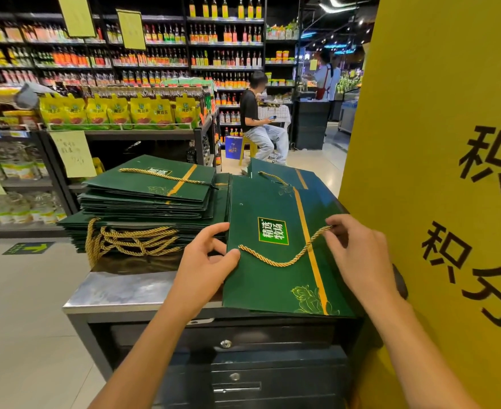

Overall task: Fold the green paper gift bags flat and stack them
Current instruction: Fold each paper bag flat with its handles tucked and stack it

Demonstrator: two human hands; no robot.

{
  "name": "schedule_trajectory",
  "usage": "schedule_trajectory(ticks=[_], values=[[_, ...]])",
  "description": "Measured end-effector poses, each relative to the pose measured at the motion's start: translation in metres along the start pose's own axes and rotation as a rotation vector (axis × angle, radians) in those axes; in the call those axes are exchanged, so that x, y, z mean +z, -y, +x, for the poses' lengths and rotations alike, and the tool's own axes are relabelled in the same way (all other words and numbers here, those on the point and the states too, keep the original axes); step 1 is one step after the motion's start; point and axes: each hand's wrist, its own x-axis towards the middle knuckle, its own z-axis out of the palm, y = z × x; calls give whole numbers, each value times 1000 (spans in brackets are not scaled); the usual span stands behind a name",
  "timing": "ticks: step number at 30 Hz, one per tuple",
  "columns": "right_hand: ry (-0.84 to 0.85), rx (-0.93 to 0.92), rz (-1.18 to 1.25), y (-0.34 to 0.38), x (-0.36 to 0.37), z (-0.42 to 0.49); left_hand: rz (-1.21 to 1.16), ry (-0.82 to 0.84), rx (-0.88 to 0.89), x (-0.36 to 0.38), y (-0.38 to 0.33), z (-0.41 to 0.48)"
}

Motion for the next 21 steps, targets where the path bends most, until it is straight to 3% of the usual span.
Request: schedule_trajectory(ticks=[4, 10, 18, 21], values=[[32, -50, 148, 18, 13, 12, 9, 36, -13, 0, 0, 1], [271, 131, 495, 40, 36, 36, 58, 121, -24, 1, 0, 1], [333, 215, 700, 38, 44, 37, 59, 316, -87, 1, -6, -1], [326, 259, 789, 34, 44, 24, 69, 312, -82, 2, -5, 0]])
